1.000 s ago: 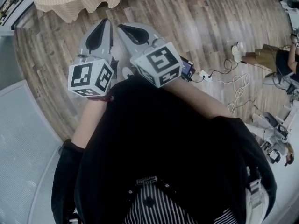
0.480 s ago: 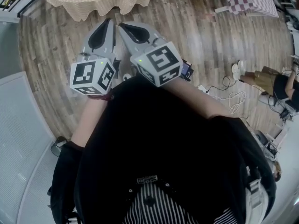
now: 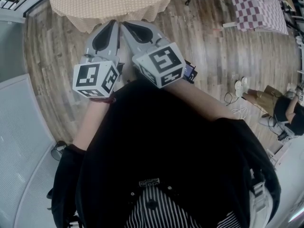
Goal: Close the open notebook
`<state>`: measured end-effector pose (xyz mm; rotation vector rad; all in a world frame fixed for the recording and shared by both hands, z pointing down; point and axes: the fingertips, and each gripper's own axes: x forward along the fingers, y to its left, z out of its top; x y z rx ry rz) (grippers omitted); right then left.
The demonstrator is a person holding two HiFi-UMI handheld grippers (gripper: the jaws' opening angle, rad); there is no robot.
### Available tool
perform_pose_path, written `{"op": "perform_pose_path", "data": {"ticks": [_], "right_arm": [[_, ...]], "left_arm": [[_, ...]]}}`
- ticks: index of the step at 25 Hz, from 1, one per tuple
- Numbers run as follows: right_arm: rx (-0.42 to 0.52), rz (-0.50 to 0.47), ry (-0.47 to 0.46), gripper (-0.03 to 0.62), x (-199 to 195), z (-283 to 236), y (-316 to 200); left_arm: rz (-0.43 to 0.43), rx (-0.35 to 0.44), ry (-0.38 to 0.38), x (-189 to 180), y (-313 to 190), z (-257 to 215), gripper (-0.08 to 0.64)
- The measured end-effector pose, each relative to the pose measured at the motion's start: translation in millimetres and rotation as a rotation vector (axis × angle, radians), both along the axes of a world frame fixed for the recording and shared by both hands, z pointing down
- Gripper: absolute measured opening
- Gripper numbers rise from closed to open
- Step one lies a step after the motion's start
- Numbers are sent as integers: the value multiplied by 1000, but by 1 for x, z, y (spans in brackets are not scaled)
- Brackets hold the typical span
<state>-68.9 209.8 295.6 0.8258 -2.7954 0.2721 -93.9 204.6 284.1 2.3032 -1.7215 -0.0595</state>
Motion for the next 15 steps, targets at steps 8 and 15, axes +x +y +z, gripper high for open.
{"op": "perform_pose_path", "data": {"ticks": [8,15], "right_arm": [[-25,-1,-14,2,29,6,-82],[-36,8,-42,2,58,11,-141]], "left_arm": [[20,-11,-23,31,-85,1,3],[36,-22,-49,61,-140,7,3]]}}
